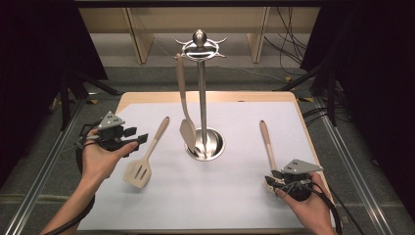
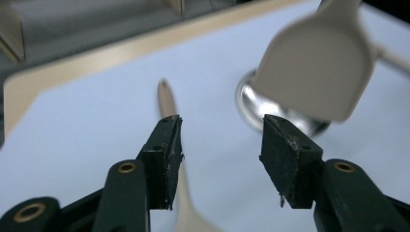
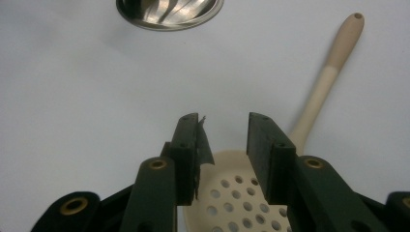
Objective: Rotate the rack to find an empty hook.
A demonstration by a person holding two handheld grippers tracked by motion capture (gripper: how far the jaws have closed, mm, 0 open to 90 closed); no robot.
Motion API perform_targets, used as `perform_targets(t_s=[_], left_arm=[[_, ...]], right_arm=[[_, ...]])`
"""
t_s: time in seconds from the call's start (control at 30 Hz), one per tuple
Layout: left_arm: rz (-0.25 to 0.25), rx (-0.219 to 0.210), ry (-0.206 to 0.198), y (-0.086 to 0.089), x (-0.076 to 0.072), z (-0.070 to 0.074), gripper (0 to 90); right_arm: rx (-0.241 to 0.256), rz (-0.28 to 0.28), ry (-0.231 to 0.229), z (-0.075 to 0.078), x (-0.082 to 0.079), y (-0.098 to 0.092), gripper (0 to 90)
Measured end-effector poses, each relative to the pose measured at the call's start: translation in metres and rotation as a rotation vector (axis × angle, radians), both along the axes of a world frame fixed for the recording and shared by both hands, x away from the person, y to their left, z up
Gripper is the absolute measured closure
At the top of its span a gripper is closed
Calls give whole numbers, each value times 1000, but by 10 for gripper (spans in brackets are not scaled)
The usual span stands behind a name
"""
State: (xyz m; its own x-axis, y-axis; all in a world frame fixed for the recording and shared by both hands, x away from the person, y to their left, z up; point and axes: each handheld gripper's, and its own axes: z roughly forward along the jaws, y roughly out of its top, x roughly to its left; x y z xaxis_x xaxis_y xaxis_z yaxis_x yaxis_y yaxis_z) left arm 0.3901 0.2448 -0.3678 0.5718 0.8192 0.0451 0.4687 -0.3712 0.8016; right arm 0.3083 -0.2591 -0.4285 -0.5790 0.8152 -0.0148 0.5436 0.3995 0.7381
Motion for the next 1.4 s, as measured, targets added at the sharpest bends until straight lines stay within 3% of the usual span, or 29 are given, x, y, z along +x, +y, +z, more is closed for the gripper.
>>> perform_targets(t_s=[0.03,0.07,0.17,0.23,0.3,0.4,0.47,0.5,0.6,0.83,0.9,1.07,1.17,1.2,1.3,1.33,1.4], left_arm=[[31,1,44,3,-2,-7,488],[32,28,81,7,-2,-12,489],[61,48,173,14,-4,-29,490],[86,27,219,17,-6,-38,489],[108,-6,276,21,-7,-49,488],[130,-55,328,23,-7,-62,483],[136,-50,353,23,-8,-66,483],[116,-32,368,24,-8,-66,483],[128,-35,391,23,-8,-69,477],[141,11,431,27,-7,-75,462],[167,9,432,27,-5,-79,448],[176,-24,476,27,-2,-83,443],[158,-28,486,31,-1,-81,438],[180,-43,503,31,-1,-79,438],[175,-63,517,32,-2,-79,433],[174,-65,523,33,-2,-80,423],[176,-64,530,34,-2,-81,420]], right_arm=[[-5,2,8,-1,-1,1,659],[-21,13,5,0,1,0,659],[3,-1,44,0,-1,4,656],[-22,19,11,-2,2,1,654],[-23,17,13,-2,2,1,654],[-22,16,18,-2,2,2,654],[-22,16,14,-2,1,2,654],[-22,15,13,-2,1,2,654],[-21,16,11,-2,1,2,653],[-22,18,13,-3,2,2,652],[-11,15,11,-5,2,4,651],[-20,11,19,-4,1,5,648],[-14,3,51,-3,0,5,648],[-14,4,52,-3,0,5,648],[-12,12,48,-3,2,5,646],[-32,27,17,-4,3,4,645],[-40,36,9,-5,4,4,643]])
